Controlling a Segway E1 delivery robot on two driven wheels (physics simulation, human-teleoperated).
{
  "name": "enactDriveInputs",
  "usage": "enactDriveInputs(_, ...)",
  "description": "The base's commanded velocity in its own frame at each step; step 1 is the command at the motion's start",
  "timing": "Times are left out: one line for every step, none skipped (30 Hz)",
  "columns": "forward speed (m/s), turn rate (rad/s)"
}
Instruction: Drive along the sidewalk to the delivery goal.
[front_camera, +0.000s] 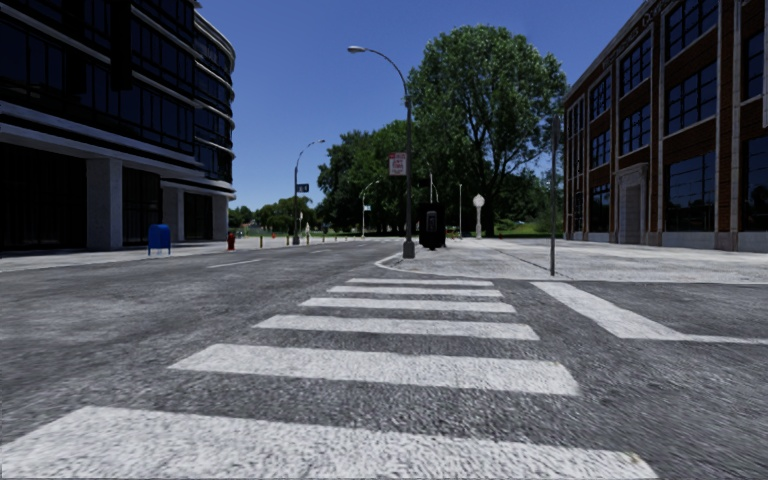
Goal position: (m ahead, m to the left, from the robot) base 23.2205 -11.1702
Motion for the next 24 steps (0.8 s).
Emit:
enactDriveInputs(2.00, 0.00)
enactDriveInputs(2.00, 0.00)
enactDriveInputs(2.00, 0.00)
enactDriveInputs(2.00, 0.00)
enactDriveInputs(2.00, 0.00)
enactDriveInputs(2.00, 0.00)
enactDriveInputs(2.00, 0.00)
enactDriveInputs(2.00, 0.00)
enactDriveInputs(2.00, 0.00)
enactDriveInputs(2.00, 0.00)
enactDriveInputs(2.00, 0.00)
enactDriveInputs(2.00, -0.06)
enactDriveInputs(2.00, -0.06)
enactDriveInputs(2.00, -0.21)
enactDriveInputs(2.00, -0.35)
enactDriveInputs(2.00, -0.52)
enactDriveInputs(2.00, -0.72)
enactDriveInputs(2.00, -0.81)
enactDriveInputs(2.00, -0.81)
enactDriveInputs(2.00, -0.83)
enactDriveInputs(2.00, -0.73)
enactDriveInputs(2.00, -0.21)
enactDriveInputs(2.00, -0.05)
enactDriveInputs(2.00, -0.02)
